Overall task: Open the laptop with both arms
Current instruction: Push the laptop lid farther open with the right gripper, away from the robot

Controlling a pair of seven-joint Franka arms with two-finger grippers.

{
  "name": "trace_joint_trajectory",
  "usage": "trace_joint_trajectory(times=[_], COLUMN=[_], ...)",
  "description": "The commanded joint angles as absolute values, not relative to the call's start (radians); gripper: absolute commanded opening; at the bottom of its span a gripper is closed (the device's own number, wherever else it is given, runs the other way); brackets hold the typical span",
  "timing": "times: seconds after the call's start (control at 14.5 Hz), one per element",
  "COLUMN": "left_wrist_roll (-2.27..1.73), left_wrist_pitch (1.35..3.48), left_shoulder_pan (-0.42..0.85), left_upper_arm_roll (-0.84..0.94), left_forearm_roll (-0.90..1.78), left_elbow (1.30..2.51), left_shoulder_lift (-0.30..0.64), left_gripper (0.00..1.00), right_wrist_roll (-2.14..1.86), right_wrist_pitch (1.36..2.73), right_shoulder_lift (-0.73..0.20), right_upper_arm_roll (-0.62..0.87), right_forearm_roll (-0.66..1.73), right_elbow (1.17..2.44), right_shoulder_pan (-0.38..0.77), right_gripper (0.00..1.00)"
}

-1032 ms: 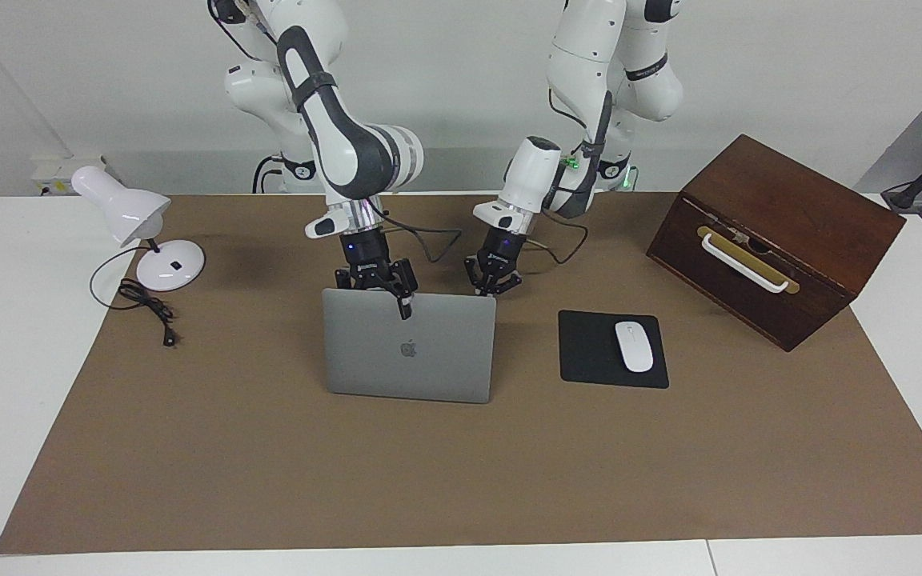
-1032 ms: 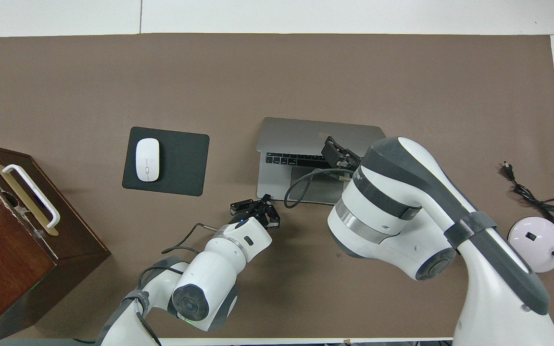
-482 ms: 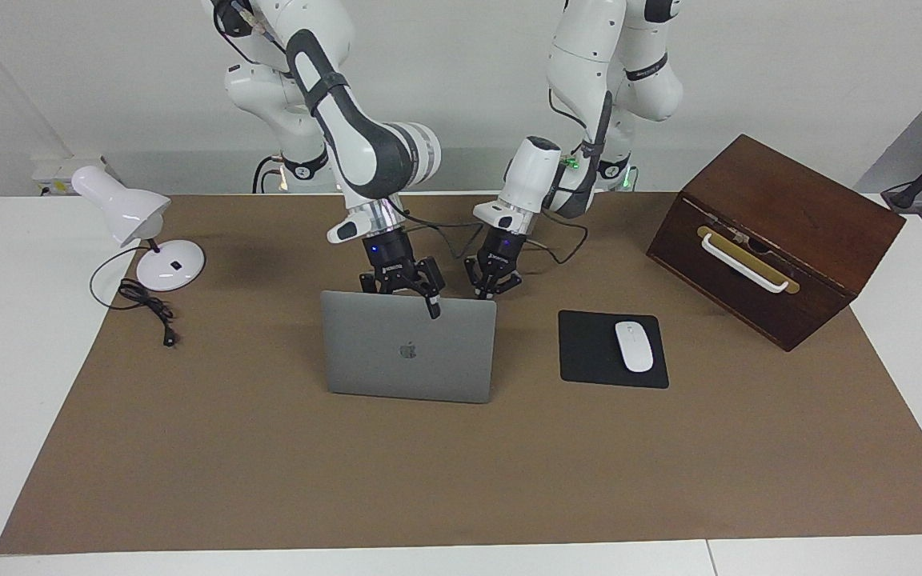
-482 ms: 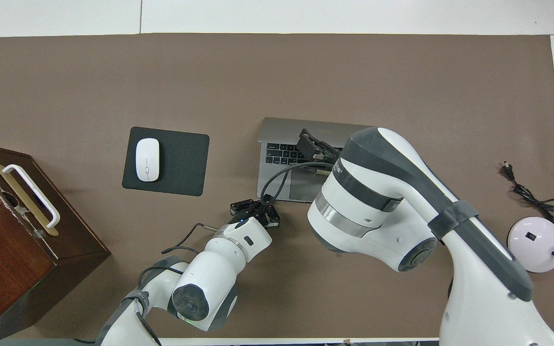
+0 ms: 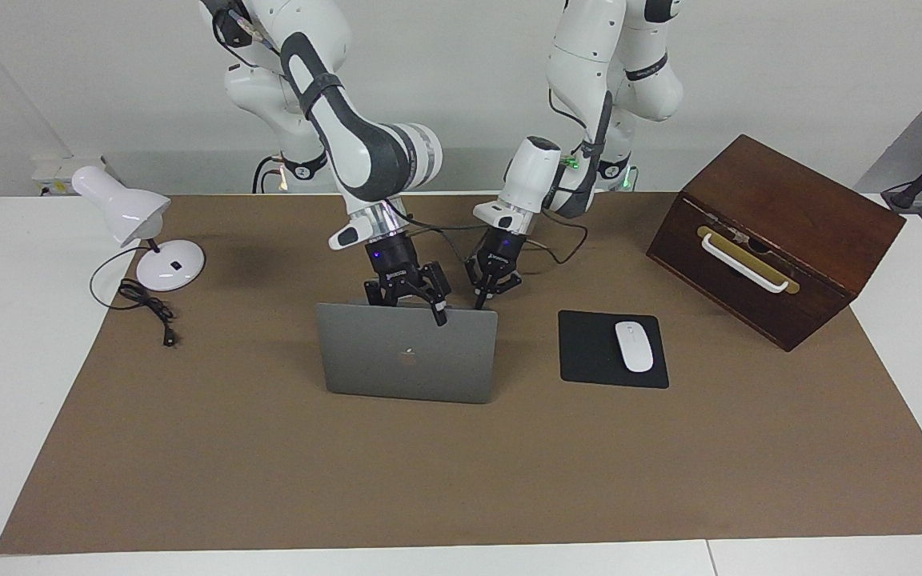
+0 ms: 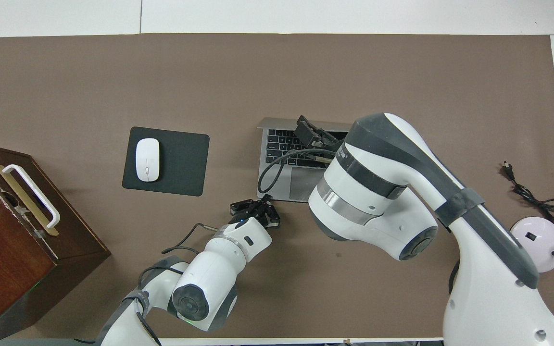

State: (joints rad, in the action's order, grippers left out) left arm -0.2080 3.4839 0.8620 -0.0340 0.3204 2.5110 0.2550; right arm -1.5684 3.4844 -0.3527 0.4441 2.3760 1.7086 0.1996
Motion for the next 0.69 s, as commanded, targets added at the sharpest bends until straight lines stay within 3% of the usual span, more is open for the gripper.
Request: trace_joint_trajectory(times=[0.0,0.62], left_wrist_roll=[-0.186,-0.186], left_wrist_pitch=[3.502,3.502], left_shoulder_pan=[0.844,0.844], left_upper_arm_roll=[-0.035,-0.035], left_forearm_roll=[0.341,0.341], left_elbow=[2.456,2.456], left_shoulder_lift=[0.337,0.337], left_gripper=[0.0,0.0], right_wrist_roll=[-1.598,-1.6], right_wrist_pitch=[3.496,3.488], right_shoulder_lift=[-0.377,-0.397], right_upper_arm_roll=[0.477,0.492], right_forearm_roll=[2.356,2.332], right_elbow=[1.66,1.594], right_shoulder_pan=[0.183,0.147], right_gripper=[1.0,1.0])
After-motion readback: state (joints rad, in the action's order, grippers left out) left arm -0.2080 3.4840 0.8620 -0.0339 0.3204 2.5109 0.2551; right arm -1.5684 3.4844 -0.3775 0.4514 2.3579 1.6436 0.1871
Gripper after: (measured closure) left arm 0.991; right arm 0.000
